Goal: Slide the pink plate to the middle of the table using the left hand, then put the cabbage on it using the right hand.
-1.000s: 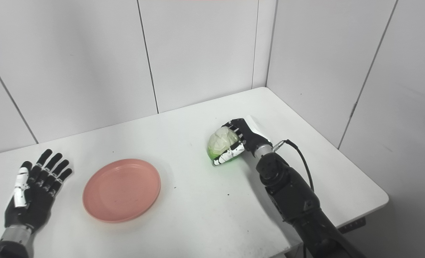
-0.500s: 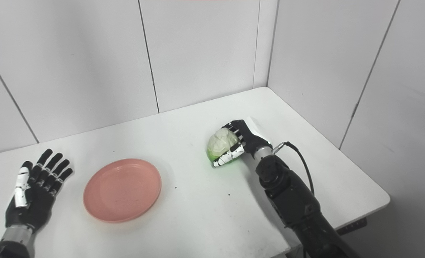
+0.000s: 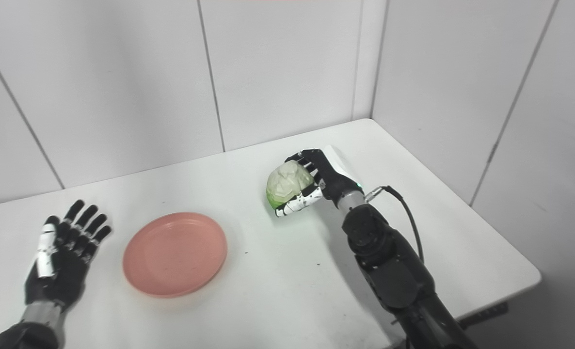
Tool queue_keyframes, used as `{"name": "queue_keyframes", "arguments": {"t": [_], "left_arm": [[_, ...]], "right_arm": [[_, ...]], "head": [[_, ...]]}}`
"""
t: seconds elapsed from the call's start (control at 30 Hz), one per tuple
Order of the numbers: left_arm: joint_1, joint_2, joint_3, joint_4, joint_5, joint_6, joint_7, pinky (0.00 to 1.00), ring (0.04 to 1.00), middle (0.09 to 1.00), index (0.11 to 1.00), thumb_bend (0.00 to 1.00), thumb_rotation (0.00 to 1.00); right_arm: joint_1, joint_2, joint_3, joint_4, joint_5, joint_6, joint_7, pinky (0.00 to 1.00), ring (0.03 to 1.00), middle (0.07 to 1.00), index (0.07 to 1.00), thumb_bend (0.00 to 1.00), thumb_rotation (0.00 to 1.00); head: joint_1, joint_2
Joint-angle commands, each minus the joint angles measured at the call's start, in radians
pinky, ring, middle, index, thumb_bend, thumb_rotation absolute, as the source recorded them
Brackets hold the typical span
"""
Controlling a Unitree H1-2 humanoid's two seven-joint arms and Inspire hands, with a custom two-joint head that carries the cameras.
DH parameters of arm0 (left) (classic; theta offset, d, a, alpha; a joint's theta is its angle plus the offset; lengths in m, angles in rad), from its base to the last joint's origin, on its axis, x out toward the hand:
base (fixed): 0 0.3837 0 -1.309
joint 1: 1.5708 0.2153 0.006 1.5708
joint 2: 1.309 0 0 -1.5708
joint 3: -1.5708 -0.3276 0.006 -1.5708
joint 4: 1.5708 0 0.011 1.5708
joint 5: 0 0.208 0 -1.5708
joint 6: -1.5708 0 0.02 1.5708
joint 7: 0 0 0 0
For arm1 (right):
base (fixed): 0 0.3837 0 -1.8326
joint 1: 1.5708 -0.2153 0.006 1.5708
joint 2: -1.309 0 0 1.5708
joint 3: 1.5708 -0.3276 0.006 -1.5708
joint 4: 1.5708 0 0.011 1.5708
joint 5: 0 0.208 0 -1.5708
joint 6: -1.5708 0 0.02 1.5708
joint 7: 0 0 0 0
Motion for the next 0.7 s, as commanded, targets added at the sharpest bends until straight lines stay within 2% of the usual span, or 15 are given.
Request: {"name": "queue_keyframes", "arguments": {"t": [0.0,0.37,0.67], "left_arm": [[0.061,-0.026,-0.022,0.032,0.033,0.103,0.044,0.89,0.893,0.908,0.896,0.41,1.0],[0.076,-0.08,-0.055,-0.018,0.057,0.105,0.1,0.87,0.887,0.9,0.887,0.42,1.0],[0.079,-0.119,-0.075,-0.047,0.083,0.112,0.151,0.87,0.876,0.88,0.87,0.41,1.0]], "right_arm": [[-0.066,-0.007,0.0,-0.047,-0.006,-0.008,0.004,0.36,0.434,0.458,0.517,0.53,0.0],[-0.125,0.038,0.059,-0.037,0.01,-0.052,0.062,0.36,0.427,0.456,0.516,0.53,0.0],[-0.161,0.101,0.132,-0.017,0.013,-0.069,0.098,0.38,0.433,0.459,0.512,0.53,0.0]], "head": [[0.018,0.0],[0.163,0.015],[0.238,0.03]]}}
